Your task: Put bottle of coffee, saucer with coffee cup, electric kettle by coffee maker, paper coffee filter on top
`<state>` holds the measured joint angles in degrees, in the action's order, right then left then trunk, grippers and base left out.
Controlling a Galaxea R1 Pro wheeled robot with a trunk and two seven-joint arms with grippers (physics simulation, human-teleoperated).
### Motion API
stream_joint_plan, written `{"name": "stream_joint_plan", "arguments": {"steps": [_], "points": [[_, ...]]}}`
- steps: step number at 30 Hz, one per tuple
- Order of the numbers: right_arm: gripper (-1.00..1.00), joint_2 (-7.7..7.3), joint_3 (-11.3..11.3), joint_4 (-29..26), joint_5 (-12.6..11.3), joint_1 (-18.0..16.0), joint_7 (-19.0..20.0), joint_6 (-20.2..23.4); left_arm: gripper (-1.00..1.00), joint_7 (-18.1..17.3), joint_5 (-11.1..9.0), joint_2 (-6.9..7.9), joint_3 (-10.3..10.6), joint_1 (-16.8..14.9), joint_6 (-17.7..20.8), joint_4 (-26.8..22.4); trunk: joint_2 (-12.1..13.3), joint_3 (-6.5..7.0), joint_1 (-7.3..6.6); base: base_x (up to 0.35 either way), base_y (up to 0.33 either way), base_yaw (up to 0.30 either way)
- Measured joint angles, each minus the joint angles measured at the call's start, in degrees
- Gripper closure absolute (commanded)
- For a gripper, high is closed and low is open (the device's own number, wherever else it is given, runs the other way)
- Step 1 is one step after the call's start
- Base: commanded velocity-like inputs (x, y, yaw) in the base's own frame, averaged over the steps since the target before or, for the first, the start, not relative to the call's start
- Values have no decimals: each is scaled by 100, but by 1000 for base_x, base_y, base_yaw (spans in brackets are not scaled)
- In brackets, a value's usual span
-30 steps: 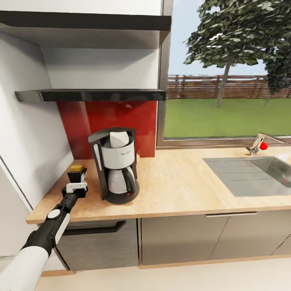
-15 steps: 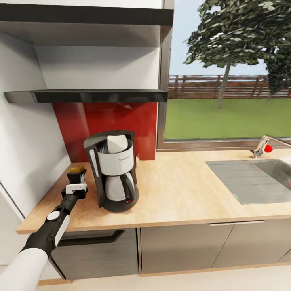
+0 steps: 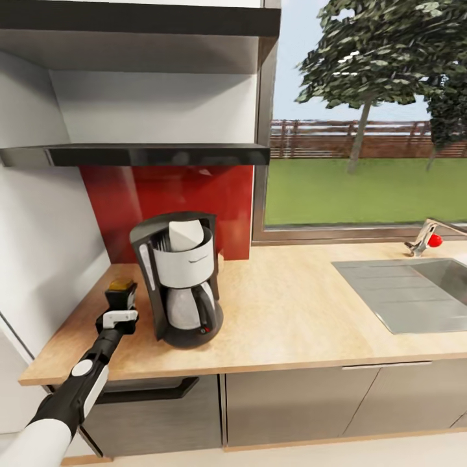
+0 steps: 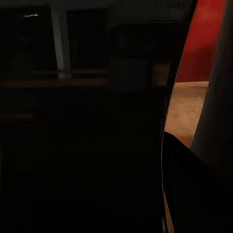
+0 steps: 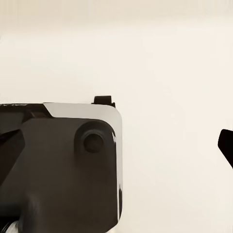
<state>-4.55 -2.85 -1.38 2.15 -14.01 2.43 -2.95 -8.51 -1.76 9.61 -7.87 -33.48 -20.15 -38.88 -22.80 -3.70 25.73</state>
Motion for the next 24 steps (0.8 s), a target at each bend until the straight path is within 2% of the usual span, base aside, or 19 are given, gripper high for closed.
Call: {"name": "stream_joint_plan", "arguments": {"steps": [8, 24], "points": [[-100, 0, -1, -3, 0, 0, 0, 5, 100, 4, 6, 8, -12, 14, -2, 5, 1, 0, 1, 258, 0, 0], [-100, 0, -8, -3, 0, 0, 0, 18, 100, 9, -6, 3, -18, 23, -3, 8, 0, -73, 3, 11, 0, 0]]}}
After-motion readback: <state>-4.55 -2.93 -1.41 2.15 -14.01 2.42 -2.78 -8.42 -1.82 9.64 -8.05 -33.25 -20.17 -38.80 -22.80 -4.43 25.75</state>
